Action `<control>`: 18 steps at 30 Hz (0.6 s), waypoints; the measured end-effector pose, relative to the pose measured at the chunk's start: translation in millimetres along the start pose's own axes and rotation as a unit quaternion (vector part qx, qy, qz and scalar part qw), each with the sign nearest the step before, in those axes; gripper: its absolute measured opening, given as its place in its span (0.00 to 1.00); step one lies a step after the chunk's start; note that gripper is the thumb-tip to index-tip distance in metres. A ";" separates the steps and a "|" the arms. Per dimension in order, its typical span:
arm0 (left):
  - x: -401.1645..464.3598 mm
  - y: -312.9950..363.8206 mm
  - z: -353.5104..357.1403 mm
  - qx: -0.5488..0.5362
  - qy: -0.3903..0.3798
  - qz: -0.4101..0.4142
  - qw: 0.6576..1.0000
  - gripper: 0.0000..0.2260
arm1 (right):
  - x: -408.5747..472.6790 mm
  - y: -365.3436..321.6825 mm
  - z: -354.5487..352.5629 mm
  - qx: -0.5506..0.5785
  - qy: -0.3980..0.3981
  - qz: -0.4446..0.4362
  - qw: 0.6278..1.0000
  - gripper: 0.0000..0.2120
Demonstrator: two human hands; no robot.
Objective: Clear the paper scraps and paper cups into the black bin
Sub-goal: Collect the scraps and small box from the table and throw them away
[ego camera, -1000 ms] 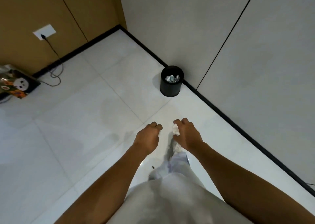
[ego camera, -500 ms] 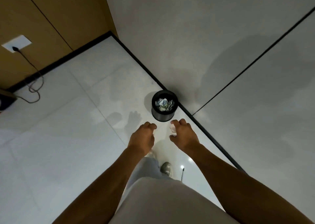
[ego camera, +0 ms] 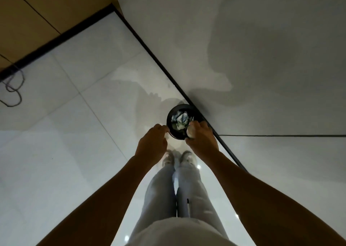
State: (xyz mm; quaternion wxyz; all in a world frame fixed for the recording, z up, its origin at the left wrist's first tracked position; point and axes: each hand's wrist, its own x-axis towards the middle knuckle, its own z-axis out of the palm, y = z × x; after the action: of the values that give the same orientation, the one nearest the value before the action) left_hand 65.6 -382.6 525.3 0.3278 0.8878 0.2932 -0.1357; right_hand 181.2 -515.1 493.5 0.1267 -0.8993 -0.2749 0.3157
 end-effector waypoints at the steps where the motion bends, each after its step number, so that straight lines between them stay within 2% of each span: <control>1: 11.8 -2.9 5.7 -0.003 -0.003 -0.005 1.000 0.13 | 15.8 2.8 3.6 0.010 -0.002 0.004 1.000 0.27; 5: 48.1 -16.0 33.4 -0.020 0.004 -0.032 0.999 0.14 | 75.4 13.3 24.7 0.019 -0.011 0.007 1.000 0.27; 11: 83.9 -35.4 72.1 -0.035 -0.003 -0.050 0.998 0.13 | 123.0 37.4 63.2 -0.025 -0.072 0.038 0.996 0.37; 18: 99.1 -27.4 90.6 -0.044 -0.015 -0.056 0.997 0.13 | 104.9 57.5 69.4 0.001 -0.074 0.062 0.995 0.30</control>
State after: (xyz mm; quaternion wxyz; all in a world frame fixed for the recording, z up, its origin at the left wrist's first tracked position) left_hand 122.9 -383.0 400.7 0.3628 0.8527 0.3429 -0.1536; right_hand 228.9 -497.9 364.8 0.0873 -0.8887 -0.2269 0.3887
